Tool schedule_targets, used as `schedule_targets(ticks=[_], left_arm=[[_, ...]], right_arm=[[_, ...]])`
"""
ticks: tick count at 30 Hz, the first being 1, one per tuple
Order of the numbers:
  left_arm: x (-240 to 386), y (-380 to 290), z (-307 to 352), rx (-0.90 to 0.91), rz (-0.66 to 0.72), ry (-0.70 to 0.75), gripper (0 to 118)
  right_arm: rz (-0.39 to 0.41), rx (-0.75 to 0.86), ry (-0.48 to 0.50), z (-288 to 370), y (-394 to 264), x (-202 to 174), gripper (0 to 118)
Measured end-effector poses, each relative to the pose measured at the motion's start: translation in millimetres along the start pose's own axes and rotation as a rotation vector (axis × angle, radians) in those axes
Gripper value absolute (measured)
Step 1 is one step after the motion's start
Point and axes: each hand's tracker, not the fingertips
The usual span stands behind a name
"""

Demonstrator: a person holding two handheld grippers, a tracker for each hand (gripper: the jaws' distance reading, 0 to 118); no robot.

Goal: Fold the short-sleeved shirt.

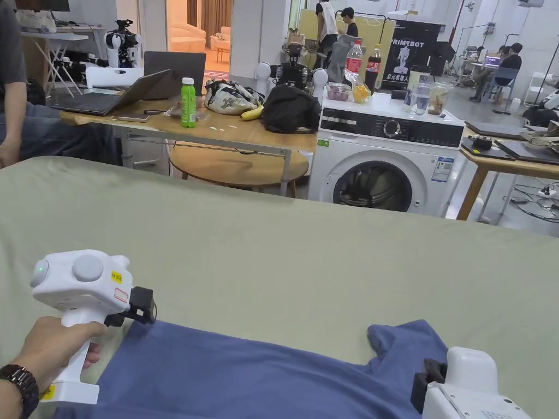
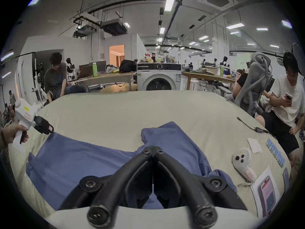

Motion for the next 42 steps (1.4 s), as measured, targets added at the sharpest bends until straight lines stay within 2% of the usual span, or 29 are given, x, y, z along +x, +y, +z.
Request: schedule_targets(ticks=[2, 5, 6, 7, 8, 9, 10, 14, 18, 19, 20, 21, 22, 30, 33, 36, 38, 39, 40, 42], left_arm=[[1, -1, -21, -0.054, -0.005, 0.048, 56], [21, -13, -14, 0.018, -0.094, 0.092, 56], [28, -15, -14, 0.016, -0.131, 0.122, 53], [33, -18, -13, 0.021, -0.178, 0.145, 45], [41, -22, -12, 0.031, -0.240, 0.154, 33], [49, -24, -13, 0.032, -0.289, 0.163, 11], [52, -25, -13, 0.027, -0.302, 0.164, 1], [50, -31, -3, 0.070, -0.288, 0.146, 0], [35, -36, 19, 0.145, -0.182, 0.068, 0], [30, -35, 23, 0.163, -0.172, 0.061, 0], [27, -37, 29, 0.169, -0.160, 0.037, 0], [26, -40, 34, 0.176, -0.159, 0.029, 0], [25, -42, 39, 0.187, -0.159, 0.027, 0], [22, -50, 58, 0.239, -0.160, 0.000, 0], [22, -52, 59, 0.236, -0.155, -0.001, 0], [23, -55, 60, 0.229, -0.150, 0.002, 0], [22, -57, 61, 0.230, -0.151, 0.003, 0], [23, -59, 62, 0.232, -0.150, 0.006, 0], [23, -60, 62, 0.232, -0.147, 0.007, 0], [22, -62, 61, 0.227, -0.139, 0.007, 0]], right_arm=[[0.001, -0.009, -0.007, -2, 0, 5, 0], [0.010, -0.022, -0.016, -4, 0, 12, 0], [0.012, -0.024, -0.021, -4, 1, 15, 0], [0.014, -0.025, -0.023, -6, 1, 17, 0], [0.017, -0.031, -0.027, -9, 2, 19, 0], [0.021, -0.039, -0.031, -12, 4, 21, 0], [0.022, -0.045, -0.032, -15, 6, 23, 0], [0.015, -0.090, -0.034, -34, 23, 34, 0], [0.029, -0.194, -0.020, -73, 51, 50, 1], [0.048, -0.240, -0.029, -86, 57, 53, 9], [0.042, -0.275, -0.022, -100, 62, 58, 25], [0.030, -0.309, -0.025, -115, 67, 63, 51], [0.033, -0.353, -0.030, -128, 70, 66, 61], [-0.030, -0.605, -0.023, -213, 58, 100, 62], [-0.044, -0.659, -0.005, -229, 44, 106, 62], [-0.028, -0.607, -0.013, -221, 43, 97, 57], [-0.011, -0.584, -0.024, -216, 41, 96, 41], [-0.008, -0.572, -0.027, -216, 42, 96, 17], [-0.002, -0.563, -0.030, -215, 43, 98, 0], [-0.027, -0.551, -0.006, -206, 44, 104, 0]])
